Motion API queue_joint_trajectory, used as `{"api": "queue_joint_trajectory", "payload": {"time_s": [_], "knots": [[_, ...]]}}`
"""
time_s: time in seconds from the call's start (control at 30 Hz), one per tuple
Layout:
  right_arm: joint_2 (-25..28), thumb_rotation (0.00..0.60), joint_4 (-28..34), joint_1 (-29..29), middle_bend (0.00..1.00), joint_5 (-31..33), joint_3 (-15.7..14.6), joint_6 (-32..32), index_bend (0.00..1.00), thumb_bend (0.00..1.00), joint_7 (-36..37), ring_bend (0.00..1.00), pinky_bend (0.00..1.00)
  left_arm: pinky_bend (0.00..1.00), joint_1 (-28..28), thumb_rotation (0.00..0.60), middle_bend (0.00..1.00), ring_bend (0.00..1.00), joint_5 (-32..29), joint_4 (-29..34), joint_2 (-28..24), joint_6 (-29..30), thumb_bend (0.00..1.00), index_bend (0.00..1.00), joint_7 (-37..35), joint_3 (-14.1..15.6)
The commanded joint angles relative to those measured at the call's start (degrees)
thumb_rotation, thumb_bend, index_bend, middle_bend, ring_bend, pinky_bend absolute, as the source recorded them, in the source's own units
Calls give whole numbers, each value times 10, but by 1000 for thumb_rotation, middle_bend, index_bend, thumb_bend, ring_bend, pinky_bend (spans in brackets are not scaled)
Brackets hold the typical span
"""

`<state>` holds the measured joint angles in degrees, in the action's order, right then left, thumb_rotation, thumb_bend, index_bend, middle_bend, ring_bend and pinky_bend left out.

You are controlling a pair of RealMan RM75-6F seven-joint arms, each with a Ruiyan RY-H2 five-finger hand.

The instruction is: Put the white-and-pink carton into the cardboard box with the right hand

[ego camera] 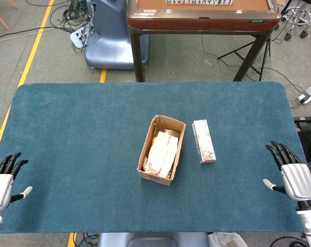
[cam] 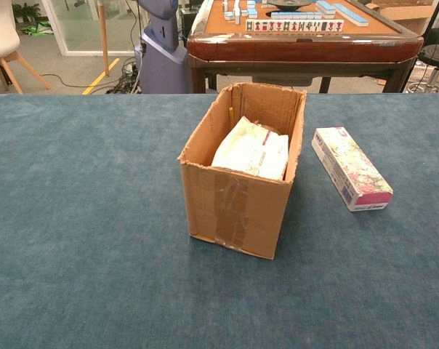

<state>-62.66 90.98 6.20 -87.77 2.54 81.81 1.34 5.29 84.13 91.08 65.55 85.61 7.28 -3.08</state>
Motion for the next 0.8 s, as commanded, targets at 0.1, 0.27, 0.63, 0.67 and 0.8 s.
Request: {"api": "queue_joint_trajectory", "payload": {"time_s": [0.1, 0.27, 0.63, 0.67, 0.8], "knots": [[-3, 600, 2, 5, 102, 13, 5, -8, 138, 0, -7, 56, 261, 392, -1, 600, 155, 135, -9, -1, -5, -4, 140, 280, -11, -3], [-10, 600, -4, 8, 160, 9, 10, -2, 180, 0, -15, 82, 261, 400, -2, 600, 166, 142, -22, 1, -12, -10, 140, 286, -25, -6], [38, 600, -36, 95, 181, -19, 22, -106, 200, 0, -128, 84, 206, 402, -9, 600, 179, 149, -19, 3, -6, 12, 140, 291, 2, -10], [41, 600, -43, 106, 176, -23, 22, -119, 200, 0, -132, 84, 190, 402, -9, 600, 180, 149, -19, 3, -6, 13, 140, 291, 3, -10], [39, 600, -85, 153, 169, -48, 19, -171, 200, 0, -115, 84, 176, 403, -10, 600, 185, 151, -23, 4, -5, 13, 140, 292, 8, -11]]}}
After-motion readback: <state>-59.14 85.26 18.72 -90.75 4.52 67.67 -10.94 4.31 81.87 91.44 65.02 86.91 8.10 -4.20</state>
